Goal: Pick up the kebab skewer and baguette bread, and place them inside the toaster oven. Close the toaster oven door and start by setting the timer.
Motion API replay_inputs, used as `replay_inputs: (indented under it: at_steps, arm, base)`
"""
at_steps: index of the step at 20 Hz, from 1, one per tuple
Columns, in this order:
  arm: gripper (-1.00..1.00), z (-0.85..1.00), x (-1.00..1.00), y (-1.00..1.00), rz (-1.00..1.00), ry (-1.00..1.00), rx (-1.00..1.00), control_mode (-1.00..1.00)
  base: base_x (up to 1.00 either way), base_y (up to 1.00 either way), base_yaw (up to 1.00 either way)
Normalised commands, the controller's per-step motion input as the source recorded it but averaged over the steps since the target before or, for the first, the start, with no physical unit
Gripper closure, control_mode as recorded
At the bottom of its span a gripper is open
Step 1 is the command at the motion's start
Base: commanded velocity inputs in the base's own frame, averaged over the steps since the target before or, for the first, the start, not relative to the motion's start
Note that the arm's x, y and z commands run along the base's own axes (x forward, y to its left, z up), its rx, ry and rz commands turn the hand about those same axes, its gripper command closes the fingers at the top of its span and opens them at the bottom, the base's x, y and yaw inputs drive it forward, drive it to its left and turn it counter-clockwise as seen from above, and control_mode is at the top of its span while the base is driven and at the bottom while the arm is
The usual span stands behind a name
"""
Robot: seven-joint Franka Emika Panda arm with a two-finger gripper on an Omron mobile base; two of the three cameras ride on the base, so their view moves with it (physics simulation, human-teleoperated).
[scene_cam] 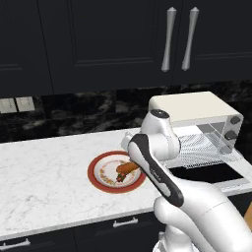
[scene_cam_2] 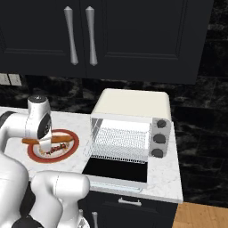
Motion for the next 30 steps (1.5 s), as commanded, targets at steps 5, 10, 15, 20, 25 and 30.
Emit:
replay_inputs:
  at_steps: [5,10,15,20,25,30]
  arm:
    - [1.0,0.35,-0.22,-0.4,-0.26,0.0,0.01,-1.0]
    - [1.0,0.4,-0.4,-0.56,-0.16,-0.05,0.0,-1.0]
    - [1.0,0.23,-0.55,-0.74,-0.06,-0.07,0.01,-1.0]
    - [1.0,0.21,-0.27,-0.88,0.0,-0.11,0.0,-1.0]
    - [1.0,0.12,-0.02,-0.9,0.0,-0.12,0.0,-1.0]
    - [1.0,0.01,0.0,-0.74,0.0,-0.11,0.0,-1.0]
  base:
    - [0.0,0.0,0.0]
    - [0.0,0.0,0.0]
    - [0.0,0.0,0.0]
    - [0.0,0.0,0.0]
    - [0.0,0.0,0.0]
    - [0.0,0.0,0.0]
